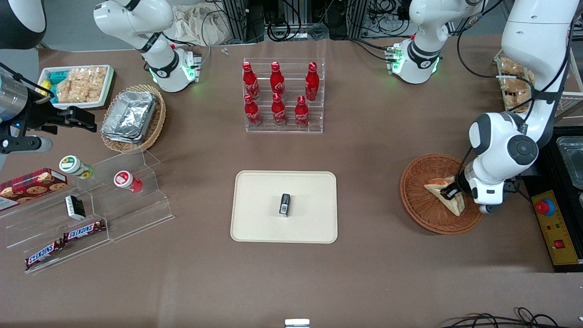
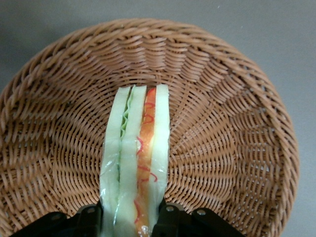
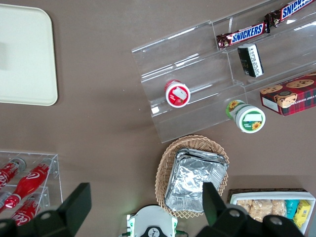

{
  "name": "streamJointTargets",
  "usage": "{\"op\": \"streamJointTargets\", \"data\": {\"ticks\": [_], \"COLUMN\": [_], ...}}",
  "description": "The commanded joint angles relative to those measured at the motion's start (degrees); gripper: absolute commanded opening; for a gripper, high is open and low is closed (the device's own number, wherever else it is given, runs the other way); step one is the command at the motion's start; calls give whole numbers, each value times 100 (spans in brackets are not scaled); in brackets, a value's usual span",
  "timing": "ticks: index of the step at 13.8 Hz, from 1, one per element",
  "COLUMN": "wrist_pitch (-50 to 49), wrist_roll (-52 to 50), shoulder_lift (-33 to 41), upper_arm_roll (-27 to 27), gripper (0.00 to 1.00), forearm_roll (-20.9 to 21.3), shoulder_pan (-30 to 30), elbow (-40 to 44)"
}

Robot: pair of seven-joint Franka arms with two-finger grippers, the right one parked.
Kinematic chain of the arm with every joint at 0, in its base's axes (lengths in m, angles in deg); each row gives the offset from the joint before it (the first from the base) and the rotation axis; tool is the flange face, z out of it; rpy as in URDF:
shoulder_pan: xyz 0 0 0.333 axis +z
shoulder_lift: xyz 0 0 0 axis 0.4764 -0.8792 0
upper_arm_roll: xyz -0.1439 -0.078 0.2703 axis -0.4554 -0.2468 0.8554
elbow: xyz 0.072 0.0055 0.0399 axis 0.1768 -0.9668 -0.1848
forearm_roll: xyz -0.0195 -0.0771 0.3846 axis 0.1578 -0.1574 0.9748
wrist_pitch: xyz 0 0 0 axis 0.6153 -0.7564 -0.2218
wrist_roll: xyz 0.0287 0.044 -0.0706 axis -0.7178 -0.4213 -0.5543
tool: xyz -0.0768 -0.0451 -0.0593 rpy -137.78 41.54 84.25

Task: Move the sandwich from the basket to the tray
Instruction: 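Lower the left gripper and close it on the sandwich, then lift the sandwich and carry it toward the cream tray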

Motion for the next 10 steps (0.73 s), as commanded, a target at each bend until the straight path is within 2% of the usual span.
{"op": "streamJointTargets", "data": {"ticks": [1, 4, 6, 8, 10], "wrist_pitch": [-849, -2753, -3933, -4673, -4826], "wrist_roll": [-108, -81, -90, -107, -107], "shoulder_lift": [419, 561, 491, 307, -44], "upper_arm_roll": [-67, -505, -1013, -1454, -1578], "gripper": [0, 0, 0, 0, 0], "forearm_roll": [143, 152, 161, 257, 302], "shoulder_pan": [-37, -37, -37, -238, -764], "elbow": [311, 1477, 2505, 3446, 4098]}}
